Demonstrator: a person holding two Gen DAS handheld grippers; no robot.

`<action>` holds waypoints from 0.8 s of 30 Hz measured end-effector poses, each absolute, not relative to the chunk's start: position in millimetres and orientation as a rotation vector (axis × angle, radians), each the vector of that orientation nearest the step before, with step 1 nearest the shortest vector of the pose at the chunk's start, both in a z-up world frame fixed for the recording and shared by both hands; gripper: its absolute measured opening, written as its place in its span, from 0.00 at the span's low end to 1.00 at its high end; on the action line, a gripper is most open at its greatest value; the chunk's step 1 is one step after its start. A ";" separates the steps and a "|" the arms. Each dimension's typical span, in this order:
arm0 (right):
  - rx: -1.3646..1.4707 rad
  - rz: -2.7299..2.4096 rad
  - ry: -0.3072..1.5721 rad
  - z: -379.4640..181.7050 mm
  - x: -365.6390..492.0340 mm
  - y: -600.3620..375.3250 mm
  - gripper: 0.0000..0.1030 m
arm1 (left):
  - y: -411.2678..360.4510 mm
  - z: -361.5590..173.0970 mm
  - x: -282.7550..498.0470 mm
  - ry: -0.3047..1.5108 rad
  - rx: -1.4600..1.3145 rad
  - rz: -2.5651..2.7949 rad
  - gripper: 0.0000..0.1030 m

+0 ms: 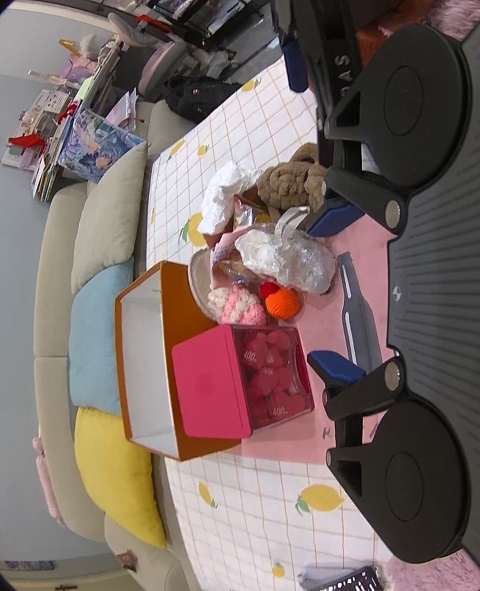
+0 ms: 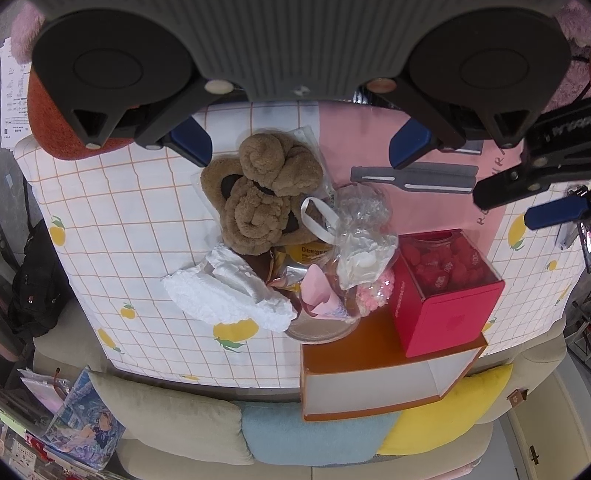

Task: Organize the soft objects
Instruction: 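Move the right tool toward the brown plush teddy bear, then grasp the teddy bear with the right tool while the left tool grasps the foil bag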

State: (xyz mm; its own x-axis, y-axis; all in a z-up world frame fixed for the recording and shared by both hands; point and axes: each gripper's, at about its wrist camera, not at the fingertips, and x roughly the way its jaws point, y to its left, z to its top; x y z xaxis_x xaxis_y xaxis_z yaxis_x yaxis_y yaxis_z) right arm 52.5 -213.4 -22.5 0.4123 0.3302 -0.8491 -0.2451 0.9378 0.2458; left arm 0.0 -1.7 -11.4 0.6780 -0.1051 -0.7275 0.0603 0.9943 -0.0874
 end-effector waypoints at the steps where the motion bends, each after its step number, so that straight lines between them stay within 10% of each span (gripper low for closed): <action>1: 0.090 0.360 1.079 -23.4 54.6 -214.1 0.97 | -1.3 -12.0 1.9 0.828 -0.066 -0.103 0.76; 24: 0.154 0.317 1.132 -95.9 119.2 -223.5 0.77 | -16.3 -81.6 86.3 0.938 0.004 -0.286 0.70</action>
